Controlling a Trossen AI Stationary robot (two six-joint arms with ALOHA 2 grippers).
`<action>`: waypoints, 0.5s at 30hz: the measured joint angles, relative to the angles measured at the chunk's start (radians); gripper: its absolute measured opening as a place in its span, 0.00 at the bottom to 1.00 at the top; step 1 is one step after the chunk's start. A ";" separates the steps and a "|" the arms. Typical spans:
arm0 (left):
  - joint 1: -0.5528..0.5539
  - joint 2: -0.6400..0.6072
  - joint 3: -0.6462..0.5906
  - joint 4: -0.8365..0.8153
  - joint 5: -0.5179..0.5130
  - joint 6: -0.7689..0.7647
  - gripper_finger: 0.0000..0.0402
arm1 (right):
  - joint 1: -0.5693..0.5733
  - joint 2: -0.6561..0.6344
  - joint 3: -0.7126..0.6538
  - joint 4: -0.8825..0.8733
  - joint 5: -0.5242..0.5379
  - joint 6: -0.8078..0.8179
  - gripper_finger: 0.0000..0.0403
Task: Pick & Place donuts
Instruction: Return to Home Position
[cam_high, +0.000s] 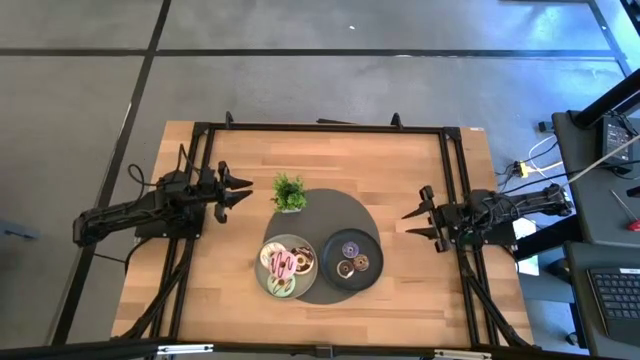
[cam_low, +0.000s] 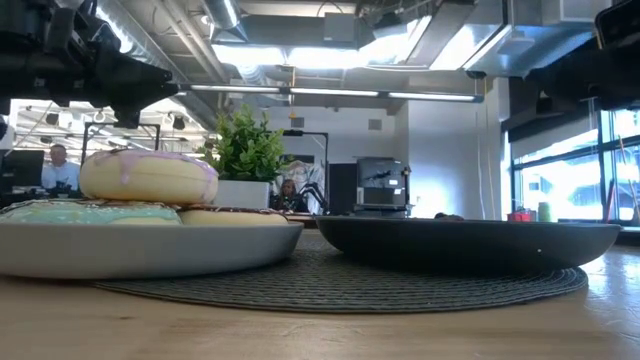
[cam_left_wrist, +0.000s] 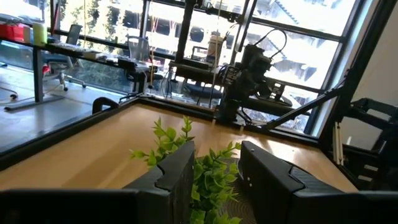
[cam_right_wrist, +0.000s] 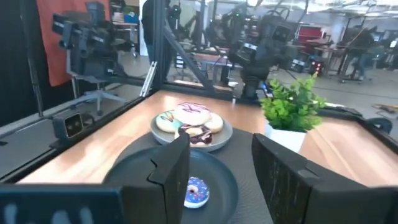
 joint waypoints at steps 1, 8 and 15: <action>0.000 0.000 0.000 0.000 0.000 0.000 0.32 | 0.000 0.000 0.000 -0.002 0.000 0.004 0.43; 0.000 0.000 0.000 0.000 0.000 0.000 0.32 | 0.000 0.000 0.000 -0.002 -0.007 0.023 0.43; 0.000 0.000 0.000 0.000 0.000 0.000 0.32 | 0.000 0.000 0.000 -0.002 -0.007 0.024 0.43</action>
